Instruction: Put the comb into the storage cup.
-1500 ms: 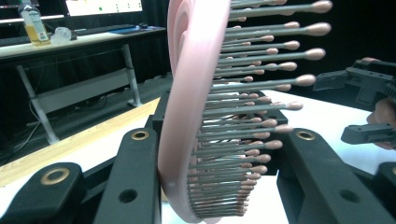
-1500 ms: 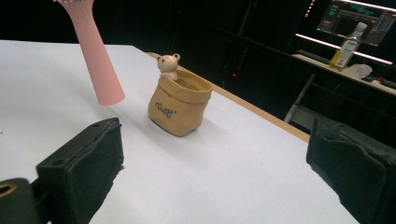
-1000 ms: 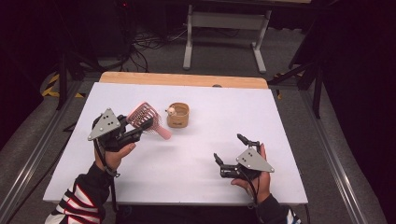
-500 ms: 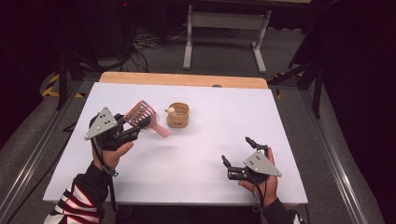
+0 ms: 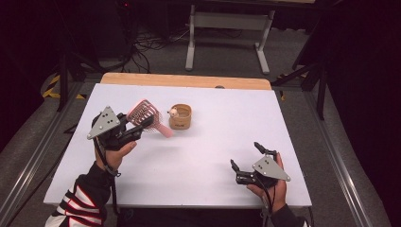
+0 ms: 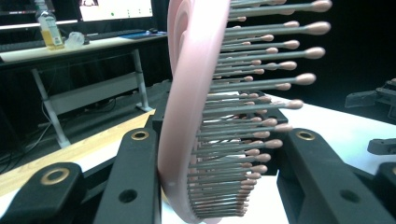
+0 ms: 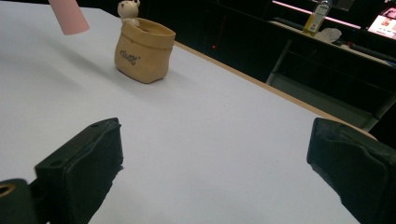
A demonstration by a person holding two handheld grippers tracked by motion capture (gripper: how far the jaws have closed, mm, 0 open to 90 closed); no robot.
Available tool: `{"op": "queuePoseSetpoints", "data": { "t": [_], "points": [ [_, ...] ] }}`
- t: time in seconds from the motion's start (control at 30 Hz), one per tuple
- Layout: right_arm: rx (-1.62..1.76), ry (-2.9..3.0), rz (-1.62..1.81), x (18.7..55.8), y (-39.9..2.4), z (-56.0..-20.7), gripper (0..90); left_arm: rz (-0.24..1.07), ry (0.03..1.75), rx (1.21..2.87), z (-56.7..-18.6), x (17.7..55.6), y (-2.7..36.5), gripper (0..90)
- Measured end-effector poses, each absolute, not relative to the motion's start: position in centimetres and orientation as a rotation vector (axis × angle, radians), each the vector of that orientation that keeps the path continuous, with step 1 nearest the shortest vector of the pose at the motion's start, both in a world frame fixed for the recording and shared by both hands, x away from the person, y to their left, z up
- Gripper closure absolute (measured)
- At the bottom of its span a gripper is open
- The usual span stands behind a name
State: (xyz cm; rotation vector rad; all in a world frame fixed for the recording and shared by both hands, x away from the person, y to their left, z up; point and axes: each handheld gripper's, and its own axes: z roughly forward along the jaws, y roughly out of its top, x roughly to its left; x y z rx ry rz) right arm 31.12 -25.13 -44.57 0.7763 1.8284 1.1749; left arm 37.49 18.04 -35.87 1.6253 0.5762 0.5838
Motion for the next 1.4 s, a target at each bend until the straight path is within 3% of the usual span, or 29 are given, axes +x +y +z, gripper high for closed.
{"op": "queuePoseSetpoints", "data": {
  "t": [0.63,1.4],
  "points": [
    [0.775,1.847,1.209,31.3,-25.1,-44.7,4.6,0.613,0.564,1.576,-32.3,38.4,18.3,62.9],
    [0.771,1.84,1.208,31.2,-25.0,-44.6,4.8,0.612,0.564,1.589,-30.6,41.6,15.5,62.9]
  ]
}}
